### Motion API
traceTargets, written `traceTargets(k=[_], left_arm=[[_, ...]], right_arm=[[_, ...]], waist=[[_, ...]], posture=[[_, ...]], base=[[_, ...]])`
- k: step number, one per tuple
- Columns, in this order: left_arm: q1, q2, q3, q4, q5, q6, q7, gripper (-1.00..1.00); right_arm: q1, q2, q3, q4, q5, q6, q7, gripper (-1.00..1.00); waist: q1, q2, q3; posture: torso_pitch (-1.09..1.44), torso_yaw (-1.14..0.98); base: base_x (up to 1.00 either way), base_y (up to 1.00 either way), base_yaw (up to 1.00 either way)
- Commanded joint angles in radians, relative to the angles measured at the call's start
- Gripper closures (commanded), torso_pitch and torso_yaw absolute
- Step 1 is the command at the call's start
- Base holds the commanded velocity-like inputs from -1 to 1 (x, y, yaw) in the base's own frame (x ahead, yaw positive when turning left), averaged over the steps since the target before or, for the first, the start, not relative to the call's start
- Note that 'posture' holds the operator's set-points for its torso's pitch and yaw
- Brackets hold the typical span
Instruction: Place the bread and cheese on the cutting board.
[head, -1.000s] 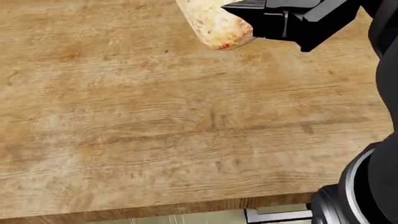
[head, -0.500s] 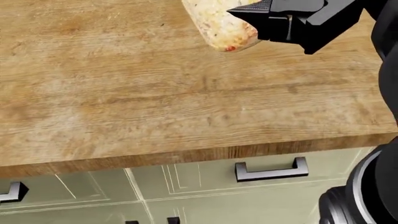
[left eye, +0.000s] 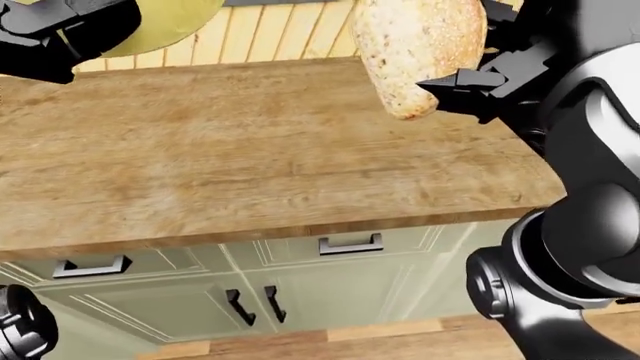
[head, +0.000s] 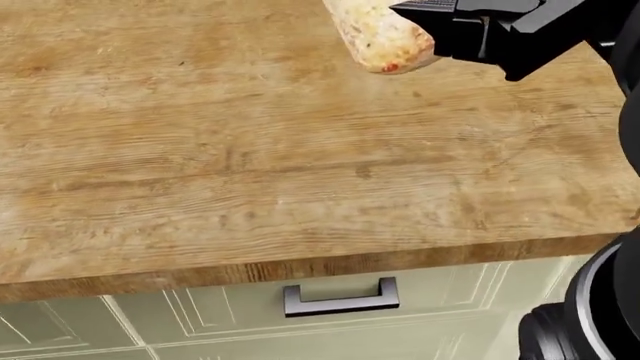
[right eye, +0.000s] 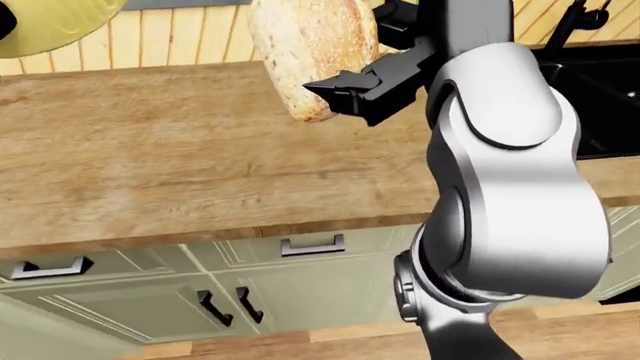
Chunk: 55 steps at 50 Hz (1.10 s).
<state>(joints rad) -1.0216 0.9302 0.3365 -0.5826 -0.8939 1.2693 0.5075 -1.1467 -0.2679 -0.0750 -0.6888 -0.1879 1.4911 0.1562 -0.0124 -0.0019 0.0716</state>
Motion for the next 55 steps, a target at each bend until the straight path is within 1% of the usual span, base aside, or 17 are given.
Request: traceTargets(k=[1, 7, 9, 10, 12, 17, 18, 19, 20, 21, 30, 34, 35, 38, 41, 50, 55], left_arm=[[-0.033, 0.023, 0.051, 0.001, 0.036, -0.043, 0.014, 1.0], [-0.034, 0.023, 0.054, -0.002, 0.042, -0.035, 0.01, 1.0], [-0.034, 0.021, 0.057, -0.001, 0.042, -0.033, 0.009, 1.0], [-0.035, 0.021, 0.059, -0.001, 0.041, -0.032, 0.008, 1.0], [-0.035, 0.02, 0.06, -0.001, 0.04, -0.031, 0.008, 1.0], [-0.033, 0.016, 0.055, -0.002, 0.043, -0.031, 0.009, 1.0], [-0.032, 0.014, 0.055, -0.001, 0.045, -0.033, 0.008, 1.0], [-0.033, 0.013, 0.056, 0.0, 0.045, -0.032, 0.007, 1.0], [-0.033, 0.014, 0.057, 0.0, 0.046, -0.031, 0.007, 1.0], [-0.033, 0.013, 0.057, -0.001, 0.046, -0.03, 0.006, 1.0], [-0.033, 0.007, 0.055, -0.003, 0.061, -0.023, -0.004, 1.0], [-0.029, 0.002, 0.055, 0.0, 0.067, -0.027, -0.007, 1.0], [-0.025, -0.002, 0.054, 0.001, 0.072, -0.03, -0.008, 1.0], [-0.034, -0.008, 0.056, -0.005, 0.07, -0.014, -0.007, 1.0], [-0.038, -0.009, 0.062, -0.01, 0.064, -0.005, -0.006, 1.0], [-0.036, -0.004, 0.065, -0.007, 0.059, -0.007, -0.006, 1.0], [-0.033, -0.003, 0.062, -0.005, 0.06, -0.012, -0.006, 1.0]], right_arm=[[-0.038, -0.001, 0.005, -0.017, 0.004, -0.037, -0.005, 1.0], [-0.041, 0.0, 0.0, -0.022, 0.014, -0.031, -0.015, 1.0], [-0.044, -0.002, 0.0, -0.025, 0.016, -0.027, -0.017, 1.0], [-0.044, -0.003, -0.001, -0.025, 0.017, -0.028, -0.018, 1.0], [-0.045, -0.001, -0.004, -0.023, 0.018, -0.032, -0.024, 1.0], [-0.041, -0.003, -0.019, -0.024, 0.026, -0.036, -0.034, 1.0], [-0.04, -0.004, -0.019, -0.025, 0.028, -0.038, -0.036, 1.0], [-0.042, -0.005, -0.018, -0.025, 0.03, -0.036, -0.038, 1.0], [-0.045, -0.005, -0.019, -0.027, 0.032, -0.033, -0.039, 1.0], [-0.043, -0.005, -0.019, -0.027, 0.034, -0.032, -0.042, 1.0], [-0.032, -0.015, -0.014, -0.024, 0.048, -0.043, -0.054, 1.0], [-0.036, -0.016, -0.013, -0.03, 0.054, -0.045, -0.055, 1.0], [-0.036, -0.015, -0.014, -0.029, 0.056, -0.043, -0.056, 1.0], [-0.041, -0.015, -0.019, -0.031, 0.058, -0.031, -0.06, 1.0], [-0.037, -0.015, -0.02, -0.035, 0.063, -0.027, -0.061, 1.0], [-0.035, -0.016, -0.019, -0.033, 0.072, -0.027, -0.068, 1.0], [-0.036, -0.019, -0.02, -0.034, 0.075, -0.024, -0.07, 1.0]], waist=[[0.012, 0.003, -0.035], [0.017, 0.058, -0.012], [0.01, 0.114, -0.023], [0.018, 0.096, -0.02], [0.007, 0.106, -0.03], [0.009, 0.022, -0.031], [0.006, -0.007, -0.04], [0.007, -0.032, -0.073], [0.005, -0.014, -0.046], [0.003, -0.02, -0.045], [0.015, 0.065, -0.033], [-0.007, 0.09, -0.003], [-0.008, 0.076, -0.002], [-0.002, 0.078, -0.026], [0.0, 0.114, -0.043], [0.007, 0.072, -0.034], [0.018, 0.028, -0.031]], posture=[[0.0, 0.0], [0.0, 0.0], [0.0, 0.0], [0.0, 0.0], [0.0, 0.0], [0.0, 0.0], [0.0, 0.0], [0.0, 0.0], [0.0, 0.0], [0.0, 0.0], [0.0, 0.0], [0.0, 0.0], [0.0, 0.0], [0.0, 0.0], [0.0, 0.0], [0.0, 0.0], [0.0, 0.0]], base=[[0.0, -0.38, 0.0], [0.0, -0.41, 0.0], [0.0, -0.52, 0.0], [0.0, -0.49, 0.0], [0.0, -0.26, 0.0], [-0.06, -0.19, 0.0], [-0.16, -0.21, 0.0], [-0.17, -0.2, 0.0], [-0.18, -0.22, 0.0], [-0.17, -0.22, 0.0], [-0.18, -0.2, 0.0], [-0.05, 0.0, 0.0], [0.0, 0.0, 0.0], [0.0, -0.15, 0.0], [-0.04, -0.64, 0.0], [-0.05, -0.68, 0.0], [-0.05, -0.68, 0.0]])
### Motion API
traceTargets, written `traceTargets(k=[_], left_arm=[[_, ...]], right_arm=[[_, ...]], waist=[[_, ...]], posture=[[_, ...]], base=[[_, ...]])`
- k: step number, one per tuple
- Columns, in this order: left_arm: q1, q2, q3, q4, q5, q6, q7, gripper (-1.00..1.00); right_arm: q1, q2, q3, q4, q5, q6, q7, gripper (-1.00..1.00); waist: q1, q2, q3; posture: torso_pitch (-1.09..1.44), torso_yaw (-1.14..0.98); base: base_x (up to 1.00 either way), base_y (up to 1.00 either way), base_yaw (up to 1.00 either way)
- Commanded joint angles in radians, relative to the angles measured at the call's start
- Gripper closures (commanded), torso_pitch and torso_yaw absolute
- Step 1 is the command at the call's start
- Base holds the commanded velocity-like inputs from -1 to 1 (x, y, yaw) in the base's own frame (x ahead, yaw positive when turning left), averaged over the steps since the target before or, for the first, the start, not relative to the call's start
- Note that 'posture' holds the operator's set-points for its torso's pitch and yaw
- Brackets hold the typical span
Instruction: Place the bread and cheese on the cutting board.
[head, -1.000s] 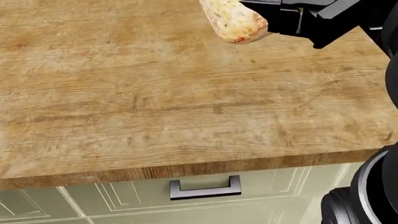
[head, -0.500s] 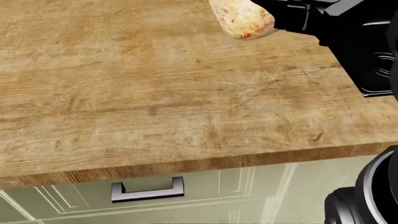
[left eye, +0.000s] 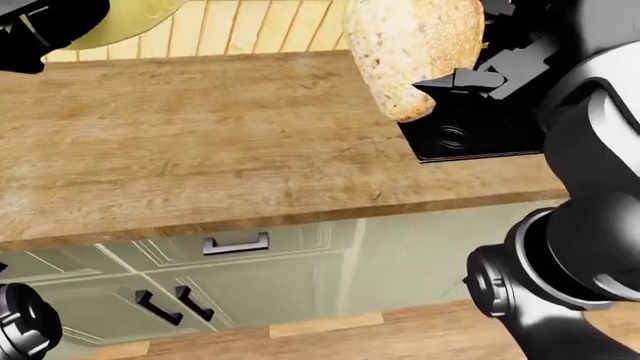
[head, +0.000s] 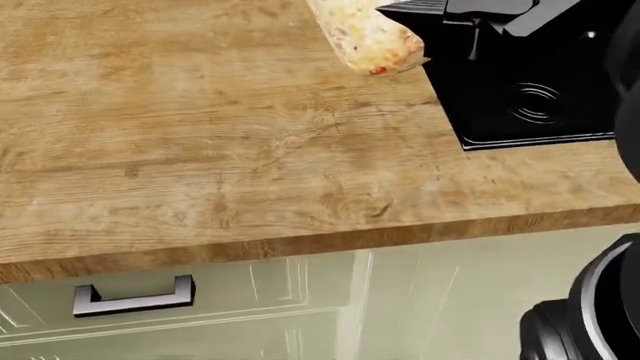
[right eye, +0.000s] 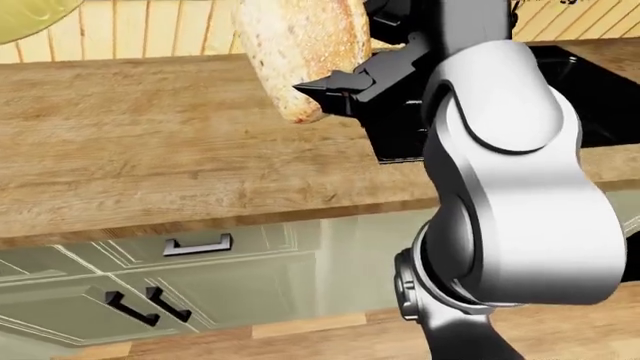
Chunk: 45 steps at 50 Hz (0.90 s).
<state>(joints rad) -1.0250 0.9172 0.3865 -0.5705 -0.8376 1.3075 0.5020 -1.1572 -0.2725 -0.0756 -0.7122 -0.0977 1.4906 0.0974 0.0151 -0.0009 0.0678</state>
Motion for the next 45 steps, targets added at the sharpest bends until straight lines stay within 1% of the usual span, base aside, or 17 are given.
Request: traceTargets(k=[1, 2, 3, 4, 9, 15, 16, 17, 21, 24, 25, 26, 27, 31, 36, 40, 45], left_arm=[[-0.028, 0.011, 0.011, -0.017, 0.006, -0.053, -0.001, 1.0], [-0.027, 0.011, 0.01, -0.016, 0.008, -0.054, -0.001, 1.0], [-0.027, 0.01, 0.009, -0.017, 0.009, -0.055, -0.002, 1.0], [-0.027, 0.01, 0.008, -0.017, 0.01, -0.056, -0.002, 1.0], [-0.028, 0.007, 0.009, -0.018, 0.013, -0.053, -0.004, 1.0], [-0.028, 0.002, 0.01, -0.021, 0.014, -0.049, -0.003, 1.0], [-0.028, 0.002, 0.011, -0.021, 0.014, -0.049, -0.003, 1.0], [-0.027, 0.001, 0.011, -0.021, 0.015, -0.049, -0.003, 1.0], [-0.027, 0.002, 0.01, -0.02, 0.018, -0.051, -0.006, 1.0], [-0.03, 0.003, 0.01, -0.019, 0.019, -0.049, -0.007, 1.0], [-0.03, 0.003, 0.01, -0.019, 0.019, -0.049, -0.007, 1.0], [-0.029, 0.002, 0.01, -0.019, 0.02, -0.049, -0.007, 1.0], [-0.03, 0.002, 0.009, -0.02, 0.021, -0.05, -0.008, 1.0], [-0.032, 0.002, 0.009, -0.019, 0.022, -0.048, -0.009, 1.0], [-0.03, 0.001, 0.005, -0.024, 0.028, -0.046, -0.011, 1.0], [-0.032, -0.002, 0.007, -0.028, 0.031, -0.04, -0.014, 1.0], [-0.03, -0.005, 0.005, -0.028, 0.038, -0.041, -0.018, 1.0]], right_arm=[[-0.026, -0.015, -0.019, -0.011, -0.015, -0.023, -0.012, 1.0], [-0.026, -0.016, -0.02, -0.011, -0.014, -0.023, -0.012, 1.0], [-0.027, -0.017, -0.02, -0.012, -0.013, -0.022, -0.012, 1.0], [-0.027, -0.017, -0.02, -0.012, -0.013, -0.022, -0.012, 1.0], [-0.023, -0.019, -0.021, -0.013, -0.01, -0.025, -0.013, 1.0], [-0.02, -0.02, -0.022, -0.018, -0.006, -0.021, -0.015, 1.0], [-0.018, -0.02, -0.022, -0.018, -0.006, -0.023, -0.014, 1.0], [-0.02, -0.021, -0.022, -0.02, -0.005, -0.02, -0.015, 1.0], [-0.023, -0.023, -0.02, -0.018, -0.004, -0.018, -0.015, 1.0], [-0.02, -0.023, -0.018, -0.014, -0.003, -0.025, -0.016, 1.0], [-0.019, -0.023, -0.018, -0.014, -0.003, -0.026, -0.016, 1.0], [-0.019, -0.023, -0.018, -0.014, -0.003, -0.027, -0.016, 1.0], [-0.02, -0.023, -0.017, -0.014, -0.003, -0.027, -0.016, 1.0], [-0.018, -0.022, -0.015, -0.011, -0.003, -0.029, -0.016, 1.0], [-0.009, -0.019, -0.015, -0.007, -0.004, -0.035, -0.017, 1.0], [-0.005, -0.017, -0.018, -0.008, -0.004, -0.037, -0.016, 1.0], [-0.007, -0.018, -0.016, -0.008, -0.004, -0.029, -0.018, 1.0]], waist=[[-0.007, 0.013, -0.026], [-0.005, -0.01, -0.03], [-0.002, -0.056, -0.044], [0.0, -0.058, -0.042], [-0.006, -0.004, -0.025], [-0.013, 0.039, -0.017], [-0.014, 0.075, -0.029], [-0.008, 0.061, -0.017], [-0.019, 0.081, -0.037], [-0.015, 0.027, -0.008], [-0.015, -0.014, -0.02], [-0.025, -0.082, -0.044], [-0.019, -0.031, -0.022], [-0.016, -0.008, -0.03], [-0.001, 0.013, -0.014], [0.008, 0.003, -0.018], [0.01, 0.015, -0.018]], posture=[[0.0, 0.0], [0.0, 0.0], [0.0, 0.0], [0.0, 0.0], [0.0, 0.0], [0.0, 0.0], [0.0, 0.0], [0.0, 0.0], [0.0, 0.0], [0.0, 0.0], [0.0, 0.0], [0.0, 0.0], [0.0, 0.0], [0.0, 0.0], [0.0, 0.0], [0.0, 0.0], [0.0, 0.0]], base=[[-0.05, -0.68, 0.0], [-0.05, -0.66, 0.0], [-0.05, -0.68, 0.0], [-0.05, -0.69, 0.0], [-0.05, -0.7, 0.0], [-0.05, -0.7, 0.0], [-0.05, -0.7, 0.0], [-0.05, -0.7, 0.0], [-0.05, -0.71, 0.0], [-0.05, -0.71, 0.0], [-0.04, -0.71, 0.0], [-0.04, -0.7, 0.0], [0.0, -0.7, 0.0], [0.0, -0.57, 0.0], [0.0, -0.43, 0.0], [0.0, -0.31, 0.0], [0.0, -0.39, 0.0]])
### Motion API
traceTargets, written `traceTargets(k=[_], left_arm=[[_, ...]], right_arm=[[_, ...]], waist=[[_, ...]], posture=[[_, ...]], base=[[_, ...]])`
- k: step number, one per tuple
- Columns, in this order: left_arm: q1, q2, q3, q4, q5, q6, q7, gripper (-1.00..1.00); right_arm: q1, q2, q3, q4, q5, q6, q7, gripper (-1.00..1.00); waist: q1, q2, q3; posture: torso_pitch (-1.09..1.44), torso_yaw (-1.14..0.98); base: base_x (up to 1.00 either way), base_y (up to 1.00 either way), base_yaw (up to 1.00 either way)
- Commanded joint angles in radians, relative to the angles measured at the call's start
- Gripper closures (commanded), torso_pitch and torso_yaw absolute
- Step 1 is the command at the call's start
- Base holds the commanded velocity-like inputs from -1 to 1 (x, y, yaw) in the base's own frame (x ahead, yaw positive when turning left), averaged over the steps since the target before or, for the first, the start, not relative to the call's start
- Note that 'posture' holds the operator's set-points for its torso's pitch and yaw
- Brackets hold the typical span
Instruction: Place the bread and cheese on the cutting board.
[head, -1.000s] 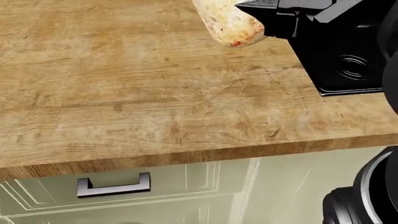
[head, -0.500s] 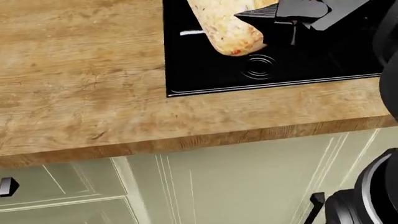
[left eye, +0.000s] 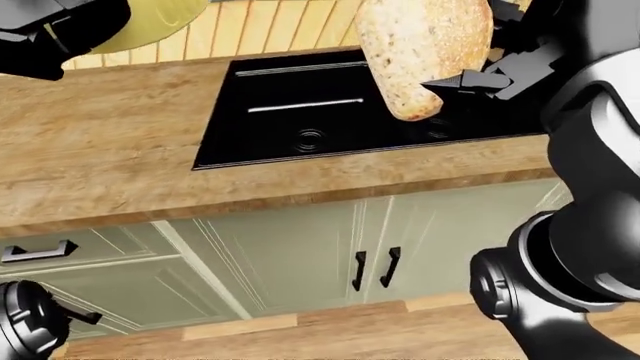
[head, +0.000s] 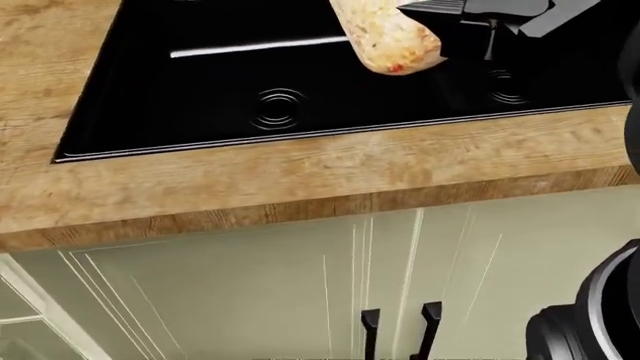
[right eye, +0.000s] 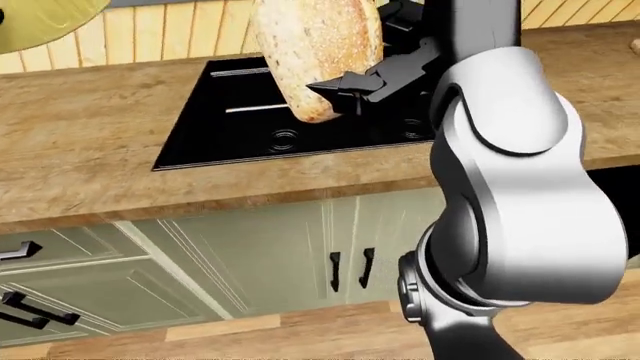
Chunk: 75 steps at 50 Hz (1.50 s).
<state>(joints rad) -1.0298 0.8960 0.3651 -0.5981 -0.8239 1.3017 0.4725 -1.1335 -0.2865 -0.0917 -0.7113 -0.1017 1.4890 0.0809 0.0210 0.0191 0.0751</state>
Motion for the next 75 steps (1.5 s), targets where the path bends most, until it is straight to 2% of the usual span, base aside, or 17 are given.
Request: traceTargets(k=[1, 11, 15, 17, 19, 27, 32, 38, 40, 41, 42, 51, 58, 62, 64, 65, 75], left_arm=[[-0.025, 0.016, 0.027, -0.001, 0.026, -0.036, 0.01, 1.0], [-0.026, 0.014, 0.025, 0.004, 0.043, -0.04, -0.004, 1.0], [-0.031, 0.011, 0.025, 0.004, 0.048, -0.035, -0.008, 1.0], [-0.029, 0.009, 0.027, 0.002, 0.05, -0.034, -0.009, 1.0], [-0.026, 0.006, 0.025, -0.001, 0.054, -0.034, -0.011, 1.0], [-0.032, -0.003, 0.03, -0.01, 0.058, -0.018, -0.015, 1.0], [-0.033, -0.003, 0.026, -0.008, 0.066, -0.019, -0.018, 1.0], [-0.035, -0.008, 0.025, -0.009, 0.076, -0.018, -0.024, 1.0], [-0.036, -0.009, 0.023, -0.009, 0.08, -0.018, -0.025, 1.0], [-0.037, -0.01, 0.022, -0.009, 0.081, -0.017, -0.026, 1.0], [-0.036, -0.012, 0.02, -0.009, 0.085, -0.018, -0.027, 1.0], [-0.037, -0.025, 0.019, -0.011, 0.106, -0.013, -0.042, 1.0], [-0.037, -0.03, 0.026, -0.014, 0.118, -0.006, -0.054, 1.0], [-0.04, -0.031, 0.027, -0.015, 0.122, -0.003, -0.059, 1.0], [-0.04, -0.032, 0.026, -0.013, 0.125, -0.004, -0.061, 1.0], [-0.04, -0.033, 0.025, -0.013, 0.127, -0.005, -0.062, 1.0], [-0.044, -0.04, 0.02, -0.016, 0.145, -0.001, -0.073, 1.0]], right_arm=[[-0.032, -0.005, -0.001, -0.008, 0.0, -0.028, -0.001, 1.0], [-0.035, -0.008, 0.0, -0.004, -0.001, -0.028, 0.0, 1.0], [-0.035, -0.008, 0.0, -0.003, -0.002, -0.027, -0.001, 1.0], [-0.032, -0.008, 0.0, -0.004, -0.003, -0.028, -0.001, 1.0], [-0.029, -0.008, -0.001, -0.005, -0.003, -0.029, -0.001, 1.0], [-0.024, -0.005, 0.002, -0.005, -0.004, -0.031, -0.001, 1.0], [-0.024, -0.005, 0.004, -0.001, -0.005, -0.034, 0.0, 1.0], [-0.023, -0.007, 0.003, -0.001, -0.006, -0.035, 0.003, 1.0], [-0.024, -0.009, 0.003, -0.001, -0.007, -0.035, 0.004, 1.0], [-0.024, -0.009, 0.004, -0.002, -0.007, -0.034, 0.004, 1.0], [-0.024, -0.009, 0.003, -0.002, -0.007, -0.033, 0.005, 1.0], [-0.018, -0.005, 0.002, 0.002, -0.009, -0.042, 0.006, 1.0], [-0.018, -0.009, -0.001, -0.007, -0.01, -0.026, 0.009, 1.0], [-0.017, -0.011, 0.001, -0.003, -0.01, -0.031, 0.011, 1.0], [-0.019, -0.015, 0.001, -0.005, -0.011, -0.026, 0.012, 1.0], [-0.02, -0.015, 0.001, -0.005, -0.011, -0.025, 0.012, 1.0], [-0.011, -0.006, 0.007, 0.005, -0.015, -0.043, 0.011, 1.0]], waist=[[0.004, -0.001, -0.026], [-0.02, 0.07, -0.054], [-0.02, 0.007, -0.027], [-0.02, -0.082, -0.073], [-0.031, -0.053, -0.023], [-0.032, 0.085, -0.013], [-0.023, 0.079, -0.042], [-0.017, 0.015, -0.024], [-0.013, -0.045, -0.037], [-0.015, -0.11, -0.057], [-0.018, -0.061, -0.038], [-0.023, 0.002, -0.016], [-0.024, 0.059, -0.044], [-0.017, -0.006, -0.016], [-0.018, -0.11, -0.079], [-0.031, -0.058, -0.021], [-0.014, 0.018, -0.012]], posture=[[0.0, 0.0], [0.0, 0.0], [0.0, 0.0], [0.0, 0.0], [0.0, 0.0], [0.0, 0.0], [0.0, 0.0], [0.0, 0.0], [0.0, 0.0], [0.0, 0.0], [0.0, 0.0], [0.0, 0.0], [0.0, 0.0], [0.0, 0.0], [0.0, 0.0], [0.0, 0.0], [0.0, 0.0]], base=[[0.0, -0.45, 0.0], [0.0, -0.56, 0.0], [0.0, -0.67, 0.0], [0.0, -0.71, 0.0], [0.0, -0.75, 0.0], [0.0, -0.75, 0.0], [0.0, -0.75, 0.0], [0.0, -0.75, 0.0], [0.0, -0.75, 0.0], [0.0, -0.75, 0.0], [0.0, -0.75, 0.0], [0.0, -0.75, 0.0], [0.0, -0.75, 0.0], [0.0, -0.75, 0.0], [0.0, -0.75, 0.0], [0.0, -0.75, 0.0], [0.0, -0.75, 0.0]])
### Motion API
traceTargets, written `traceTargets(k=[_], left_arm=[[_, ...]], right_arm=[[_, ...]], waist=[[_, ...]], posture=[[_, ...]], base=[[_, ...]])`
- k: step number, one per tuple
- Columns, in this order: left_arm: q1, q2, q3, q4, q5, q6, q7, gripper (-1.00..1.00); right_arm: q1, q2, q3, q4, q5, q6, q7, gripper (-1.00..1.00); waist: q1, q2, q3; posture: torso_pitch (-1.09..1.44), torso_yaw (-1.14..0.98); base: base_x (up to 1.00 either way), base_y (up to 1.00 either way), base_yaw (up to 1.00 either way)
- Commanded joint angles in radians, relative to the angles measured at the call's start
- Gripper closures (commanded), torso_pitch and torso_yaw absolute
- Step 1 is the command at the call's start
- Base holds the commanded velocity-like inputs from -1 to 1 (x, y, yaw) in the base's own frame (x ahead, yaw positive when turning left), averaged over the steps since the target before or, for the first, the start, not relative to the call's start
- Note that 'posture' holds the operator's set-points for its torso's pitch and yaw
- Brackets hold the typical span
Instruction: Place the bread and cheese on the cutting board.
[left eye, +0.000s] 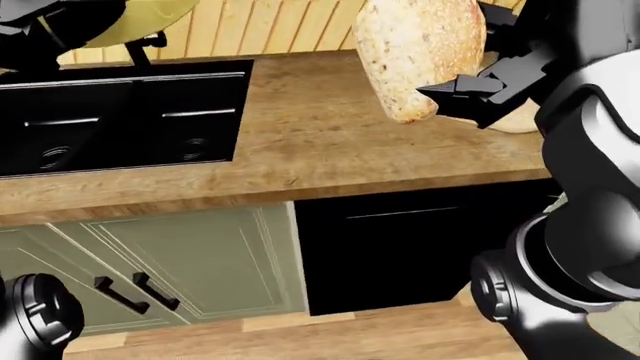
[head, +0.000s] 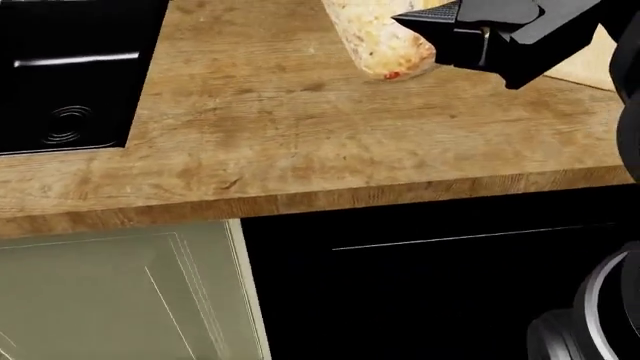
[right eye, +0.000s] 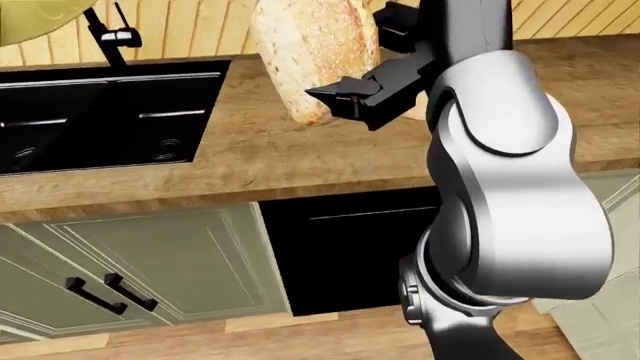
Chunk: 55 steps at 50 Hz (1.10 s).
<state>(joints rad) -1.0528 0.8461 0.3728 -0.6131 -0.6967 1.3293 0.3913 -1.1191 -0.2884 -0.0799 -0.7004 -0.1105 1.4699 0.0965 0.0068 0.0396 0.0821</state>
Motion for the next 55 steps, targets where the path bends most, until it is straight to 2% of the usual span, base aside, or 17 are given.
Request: traceTargets(k=[1, 2, 4, 5, 7, 8, 10, 19, 34, 35, 36, 38, 42, 51, 53, 54, 55], left_arm=[[-0.021, 0.008, 0.013, -0.002, 0.019, -0.027, 0.007, 1.0], [-0.021, 0.007, 0.013, -0.003, 0.02, -0.025, 0.006, 1.0], [-0.021, 0.004, 0.013, -0.004, 0.024, -0.023, 0.004, 1.0], [-0.021, 0.002, 0.014, -0.006, 0.026, -0.021, 0.003, 1.0], [-0.023, -0.001, 0.016, -0.008, 0.03, -0.02, 0.001, 1.0], [-0.024, -0.001, 0.016, -0.008, 0.031, -0.018, 0.0, 1.0], [-0.022, -0.002, 0.017, -0.008, 0.035, -0.017, -0.003, 1.0], [-0.021, -0.004, 0.022, -0.006, 0.05, -0.017, -0.018, 1.0], [-0.024, -0.011, 0.02, -0.01, 0.065, -0.009, -0.03, 1.0], [-0.024, -0.011, 0.02, -0.01, 0.066, -0.009, -0.031, 1.0], [-0.023, -0.012, 0.02, -0.01, 0.067, -0.011, -0.032, 1.0], [-0.021, -0.012, 0.019, -0.009, 0.07, -0.014, -0.034, 1.0], [-0.019, -0.014, 0.019, -0.009, 0.076, -0.015, -0.038, 1.0], [-0.014, -0.026, 0.017, -0.017, 0.091, -0.01, -0.046, 1.0], [-0.014, -0.028, 0.016, -0.017, 0.094, -0.011, -0.048, 1.0], [-0.013, -0.028, 0.016, -0.018, 0.096, -0.011, -0.049, 1.0], [-0.013, -0.029, 0.016, -0.018, 0.098, -0.011, -0.051, 1.0]], right_arm=[[-0.024, -0.003, -0.005, -0.005, -0.007, -0.024, -0.004, 1.0], [-0.024, -0.003, -0.003, -0.004, -0.007, -0.026, -0.004, 1.0], [-0.021, 0.001, -0.006, -0.003, -0.007, -0.031, -0.004, 1.0], [-0.018, -0.004, 0.001, -0.003, -0.01, -0.036, -0.004, 1.0], [-0.014, 0.002, 0.0, -0.003, -0.009, -0.036, -0.002, 1.0], [-0.015, 0.003, 0.0, -0.002, -0.011, -0.037, -0.004, 1.0], [-0.011, 0.007, 0.0, 0.001, -0.013, -0.043, -0.006, 1.0], [0.008, 0.026, -0.013, -0.005, 0.001, -0.016, -0.007, 1.0], [0.004, 0.021, -0.018, -0.011, 0.01, -0.02, -0.016, 1.0], [0.005, 0.022, -0.02, -0.009, 0.011, -0.022, -0.016, 1.0], [0.004, 0.022, -0.021, -0.008, 0.012, -0.022, -0.016, 1.0], [0.003, 0.021, -0.02, -0.008, 0.015, -0.02, -0.017, 1.0], [0.002, 0.018, -0.02, -0.011, 0.019, -0.026, -0.019, 1.0], [0.001, 0.016, -0.017, -0.021, 0.029, -0.023, -0.019, 1.0], [0.005, 0.018, -0.016, -0.021, 0.031, -0.027, -0.019, 1.0], [0.005, 0.019, -0.015, -0.019, 0.032, -0.03, -0.019, 1.0], [0.004, 0.02, -0.015, -0.018, 0.032, -0.03, -0.019, 1.0]], waist=[[0.0, 0.01, -0.023], [-0.001, 0.036, -0.035], [0.003, 0.034, -0.04], [-0.001, 0.05, -0.021], [-0.007, -0.009, -0.023], [-0.008, -0.057, -0.021], [-0.003, -0.041, 0.003], [-0.026, 0.036, -0.008], [-0.023, -0.008, -0.024], [-0.018, -0.009, -0.046], [-0.016, -0.001, -0.048], [-0.026, 0.046, -0.038], [-0.022, 0.057, -0.048], [-0.007, -0.015, -0.045], [0.0, -0.049, -0.052], [0.003, -0.087, -0.063], [0.006, -0.096, -0.066]], posture=[[0.0, 0.0], [0.0, 0.0], [0.0, 0.0], [0.0, 0.0], [0.0, 0.0], [0.0, 0.0], [0.0, 0.0], [0.0, 0.0], [0.0, 0.0], [0.0, 0.0], [0.0, 0.0], [0.0, 0.0], [0.0, 0.0], [0.0, 0.0], [0.0, 0.0], [0.0, 0.0], [0.0, 0.0]], base=[[0.0, -0.75, 0.0], [0.0, -0.76, 0.0], [0.0, -0.58, 0.0], [0.0, 0.0, 0.0], [0.0, 0.0, 0.0], [0.0, 0.0, 0.0], [0.0, 0.0, 0.0], [0.0, 0.0, 0.0], [0.0, 0.0, 0.0], [0.0, -0.17, 0.0], [0.0, -0.41, 0.0], [0.0, -0.54, 0.0], [0.0, -0.62, 0.0], [0.0, -0.62, 0.0], [0.0, -0.57, 0.0], [0.0, -0.45, 0.0], [0.0, -0.39, 0.0]])
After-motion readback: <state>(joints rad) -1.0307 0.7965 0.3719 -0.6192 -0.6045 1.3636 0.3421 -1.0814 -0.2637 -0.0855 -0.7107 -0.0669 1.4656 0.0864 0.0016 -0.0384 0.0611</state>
